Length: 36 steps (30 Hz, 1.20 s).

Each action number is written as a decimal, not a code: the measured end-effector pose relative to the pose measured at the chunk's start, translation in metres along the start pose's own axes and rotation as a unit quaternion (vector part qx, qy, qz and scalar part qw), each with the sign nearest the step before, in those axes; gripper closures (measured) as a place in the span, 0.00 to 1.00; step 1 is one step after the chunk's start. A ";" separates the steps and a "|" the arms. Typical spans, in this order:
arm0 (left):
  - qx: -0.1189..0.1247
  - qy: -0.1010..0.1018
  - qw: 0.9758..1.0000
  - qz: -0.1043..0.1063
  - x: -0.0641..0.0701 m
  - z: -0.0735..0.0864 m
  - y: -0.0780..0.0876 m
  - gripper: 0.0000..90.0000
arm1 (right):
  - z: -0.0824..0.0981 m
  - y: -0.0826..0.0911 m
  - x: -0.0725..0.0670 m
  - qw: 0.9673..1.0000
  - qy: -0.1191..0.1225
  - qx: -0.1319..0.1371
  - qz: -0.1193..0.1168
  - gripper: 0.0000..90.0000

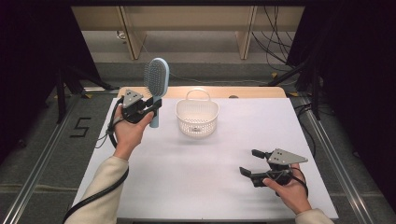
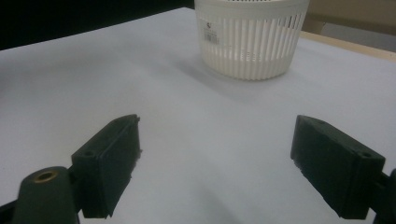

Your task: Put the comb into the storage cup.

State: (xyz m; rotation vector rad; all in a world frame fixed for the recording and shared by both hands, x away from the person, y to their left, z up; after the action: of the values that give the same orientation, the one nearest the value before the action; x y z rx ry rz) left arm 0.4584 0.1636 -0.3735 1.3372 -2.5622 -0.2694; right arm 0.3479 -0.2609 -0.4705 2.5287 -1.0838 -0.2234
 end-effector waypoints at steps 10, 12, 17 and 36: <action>-0.003 -0.005 1.000 0.003 0.003 0.001 -0.004 0.78 | 0.000 0.000 0.000 1.000 0.000 0.000 0.001 0.18; -0.002 -0.006 1.000 0.003 0.003 0.001 -0.005 0.78 | 0.000 0.000 0.000 1.000 0.000 0.000 0.000 0.18; -0.003 -0.006 1.000 0.003 0.003 0.000 -0.007 0.78 | 0.000 0.000 0.000 1.000 0.000 0.000 0.001 0.18; -0.001 -0.014 1.000 0.004 0.005 -0.007 -0.011 0.78 | 0.001 0.000 0.000 1.000 -0.002 0.001 -0.001 0.18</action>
State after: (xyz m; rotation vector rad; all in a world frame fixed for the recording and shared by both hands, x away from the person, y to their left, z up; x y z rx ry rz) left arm 0.4664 0.1533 -0.3692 1.3318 -2.5882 -0.2908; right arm 0.3483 -0.2611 -0.4712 2.5322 -1.0824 -0.2290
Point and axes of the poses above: each handheld gripper's, and its own axes: y roughly backward along the jaws, z roughly out of its underside, x roughly to its right, the point moved 1 cm from there along -y, roughly forward along the jaws, and after that the axes turned 8 degrees about z, right-handed, at the moved point
